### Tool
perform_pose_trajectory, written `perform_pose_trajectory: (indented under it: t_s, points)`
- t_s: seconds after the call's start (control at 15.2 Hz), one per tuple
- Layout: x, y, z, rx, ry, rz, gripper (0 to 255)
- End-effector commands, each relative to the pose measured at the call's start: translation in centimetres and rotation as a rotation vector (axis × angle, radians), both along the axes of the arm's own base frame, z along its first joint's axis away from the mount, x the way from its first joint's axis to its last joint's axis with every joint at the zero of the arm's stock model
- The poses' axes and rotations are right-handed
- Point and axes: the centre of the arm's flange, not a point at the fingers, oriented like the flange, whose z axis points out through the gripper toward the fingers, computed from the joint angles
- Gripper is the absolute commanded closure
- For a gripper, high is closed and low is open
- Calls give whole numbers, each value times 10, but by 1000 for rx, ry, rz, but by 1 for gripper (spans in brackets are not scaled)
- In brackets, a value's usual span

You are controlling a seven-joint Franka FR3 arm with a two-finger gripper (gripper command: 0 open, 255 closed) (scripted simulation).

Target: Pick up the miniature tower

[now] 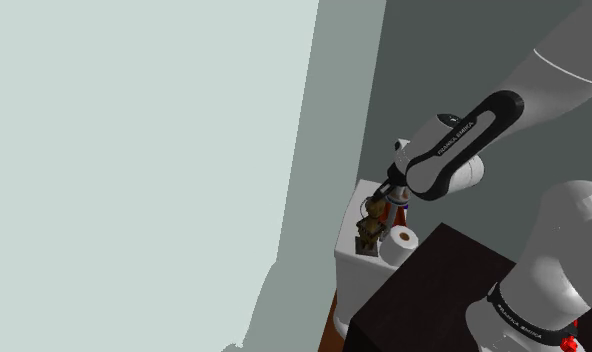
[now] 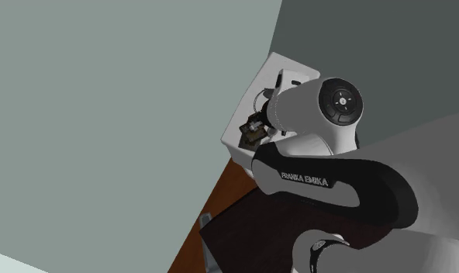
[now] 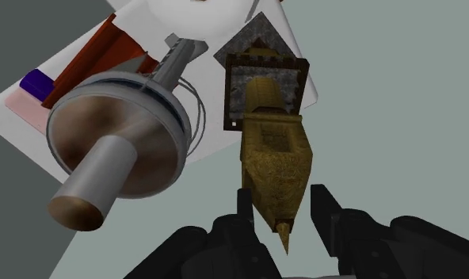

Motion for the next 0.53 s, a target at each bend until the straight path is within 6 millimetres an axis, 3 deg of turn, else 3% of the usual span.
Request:
perform_pose_trajectory:
  t_s: [0.0,0.46]
  points:
    - [0,0,9,-1,0,-1,255]
    - [0,0,46,-1,0,-1,255]
